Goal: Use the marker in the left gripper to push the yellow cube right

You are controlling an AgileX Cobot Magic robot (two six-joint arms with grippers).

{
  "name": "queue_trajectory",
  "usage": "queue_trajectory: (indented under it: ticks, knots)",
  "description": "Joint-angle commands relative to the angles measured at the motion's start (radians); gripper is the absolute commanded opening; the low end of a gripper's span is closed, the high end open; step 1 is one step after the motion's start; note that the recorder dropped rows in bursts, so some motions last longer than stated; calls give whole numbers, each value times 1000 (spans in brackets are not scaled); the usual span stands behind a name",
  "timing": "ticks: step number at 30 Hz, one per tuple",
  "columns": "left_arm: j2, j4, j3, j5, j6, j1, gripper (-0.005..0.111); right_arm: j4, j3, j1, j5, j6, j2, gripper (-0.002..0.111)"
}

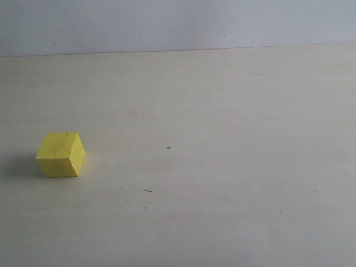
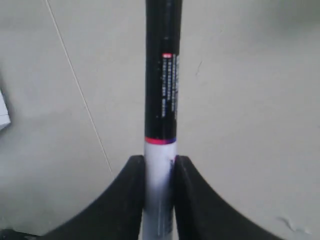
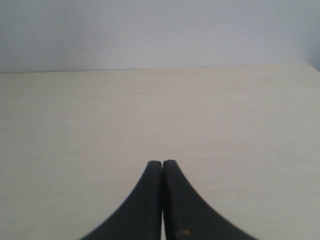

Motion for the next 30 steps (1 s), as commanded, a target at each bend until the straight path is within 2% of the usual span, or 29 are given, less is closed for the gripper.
queue_trajectory:
  ticks: [1, 4, 6, 9, 10, 16, 19, 23, 27, 30]
  knots:
    - [21, 20, 85, -388, 100, 147, 0, 0, 5, -6, -9, -6, -5, 0]
    - [70, -170, 73, -525, 442, 226, 0, 0, 5, -6, -9, -6, -5, 0]
    - [119, -300, 55, -525, 698, 266, 0, 0, 5, -6, -9, -6, -5, 0]
    - [196, -397, 38, -501, 969, 310, 0, 0, 5, -6, -9, -6, -5, 0]
    - [216, -397, 36, -499, 1008, 319, 0, 0, 5, -6, -9, -6, -5, 0]
    - [336, -337, 9, -516, 1004, 375, 0, 0, 5, -6, -9, -6, -5, 0]
    - [374, -317, 9, -548, 1025, 384, 0, 0, 5, -6, -9, -6, -5, 0]
    - [402, -285, 9, -581, 1226, 384, 0, 0, 5, -6, -9, -6, -5, 0]
    - [413, -297, 9, -657, 1252, 399, 0, 0, 5, -6, -9, -6, -5, 0]
    - [413, -349, 8, -641, 1375, 434, 0, 0, 5, -6, -9, -6, -5, 0]
